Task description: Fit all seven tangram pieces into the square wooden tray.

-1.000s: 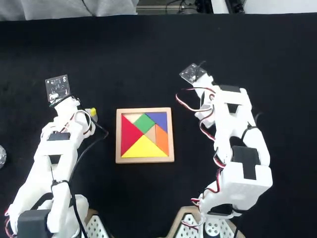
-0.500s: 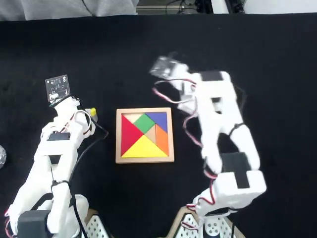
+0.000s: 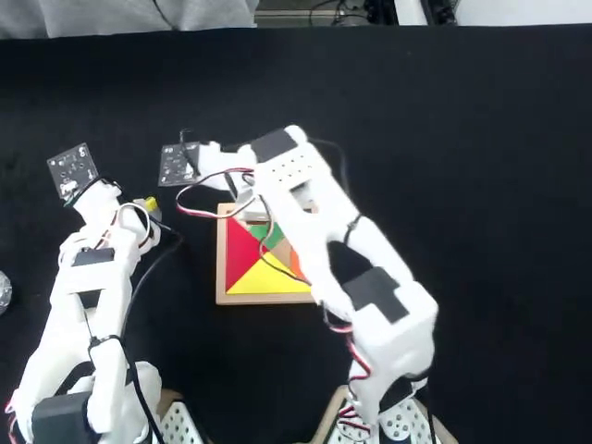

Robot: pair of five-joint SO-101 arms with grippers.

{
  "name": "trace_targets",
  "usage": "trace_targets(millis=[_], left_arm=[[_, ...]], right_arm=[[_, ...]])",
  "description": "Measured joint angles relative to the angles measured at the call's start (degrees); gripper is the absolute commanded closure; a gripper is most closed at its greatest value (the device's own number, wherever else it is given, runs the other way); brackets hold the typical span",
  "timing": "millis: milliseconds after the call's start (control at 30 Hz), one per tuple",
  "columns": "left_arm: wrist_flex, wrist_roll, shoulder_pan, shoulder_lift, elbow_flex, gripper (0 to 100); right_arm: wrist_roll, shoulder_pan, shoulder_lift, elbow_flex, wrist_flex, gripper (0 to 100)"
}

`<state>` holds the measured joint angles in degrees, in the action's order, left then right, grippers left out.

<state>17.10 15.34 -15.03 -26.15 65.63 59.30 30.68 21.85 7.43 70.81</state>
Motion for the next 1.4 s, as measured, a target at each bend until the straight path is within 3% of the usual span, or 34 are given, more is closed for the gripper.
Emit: trace_targets(millis=[433, 700, 1000, 1133, 1400], left_arm=[[0.0, 0.0, -0.6, 0.0, 0.0, 80], [0.0, 0.0, -0.6, 0.0, 0.0, 80], [0.0, 0.0, -0.6, 0.0, 0.0, 80], [0.0, 0.0, -0.6, 0.0, 0.0, 80], [0.0, 0.0, -0.6, 0.0, 0.0, 80]], right_arm=[[0.0, 2.1, 3.1, 1.0, 0.0, 97.4], [-1.6, 2.1, 3.1, 1.0, 0.0, 75.6], [-1.6, 2.1, 3.1, 1.0, 0.0, 84.4], [-1.6, 2.0, 3.1, 1.3, 0.0, 98.5], [-11.3, -6.4, -3.1, 5.7, 4.2, 98.8]])
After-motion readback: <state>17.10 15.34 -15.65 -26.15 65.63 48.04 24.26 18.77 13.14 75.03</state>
